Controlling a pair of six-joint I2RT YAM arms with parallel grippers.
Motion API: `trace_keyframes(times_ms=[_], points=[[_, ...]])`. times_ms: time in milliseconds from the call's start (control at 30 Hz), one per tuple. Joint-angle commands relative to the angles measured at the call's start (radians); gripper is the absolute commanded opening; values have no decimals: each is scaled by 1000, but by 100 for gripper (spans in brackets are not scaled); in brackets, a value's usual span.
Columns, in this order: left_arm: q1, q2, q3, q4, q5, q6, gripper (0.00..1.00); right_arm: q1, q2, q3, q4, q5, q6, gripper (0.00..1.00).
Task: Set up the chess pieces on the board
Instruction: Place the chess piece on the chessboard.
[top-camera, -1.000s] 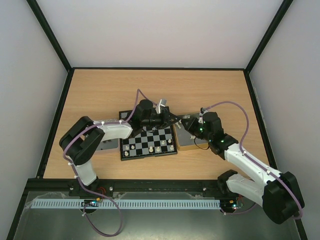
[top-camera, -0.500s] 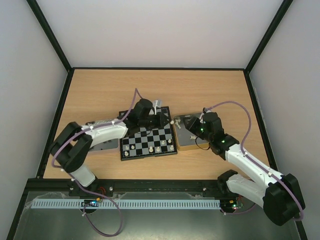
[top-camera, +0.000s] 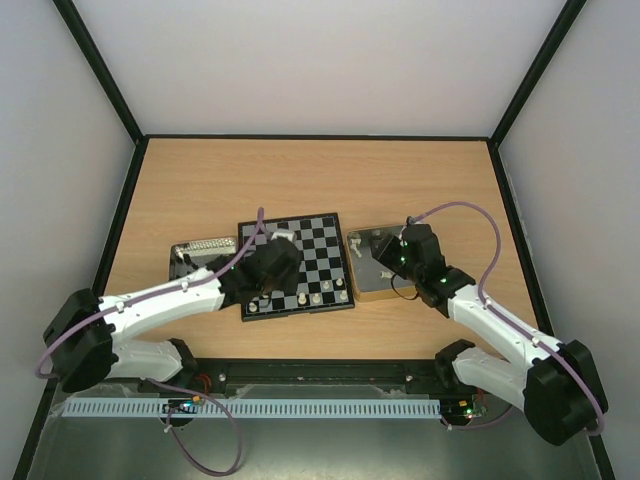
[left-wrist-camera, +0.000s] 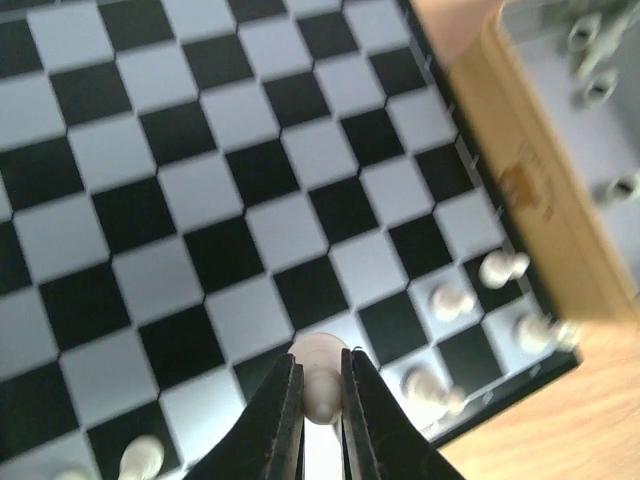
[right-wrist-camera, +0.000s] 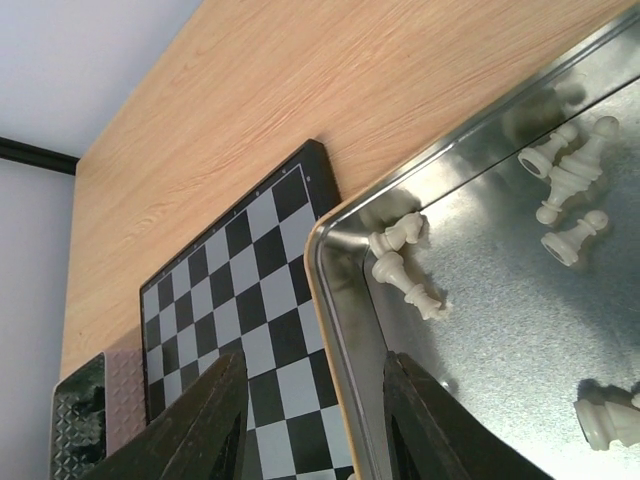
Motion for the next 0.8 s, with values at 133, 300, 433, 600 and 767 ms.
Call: trace_keyframes(times_ms=[133,300,433,600,767], points=[[-130,-95,-138,-129,-148,-89,9,4,14,23,-14,36,-10,37],[-141,-127,-207,-88,-110,-113,9,4,12,17,-18,46,-8,37],[-141,-133,-256,-21,-61,-110,10,4,19,15,-14,47,-5,37],[-141,-126,-293,19,-44,-111,11,4,27,18,-13,49,-9,37],[-141,-99,-302,49,-32,-106,11,4,33,19,-12,49,-9,37]])
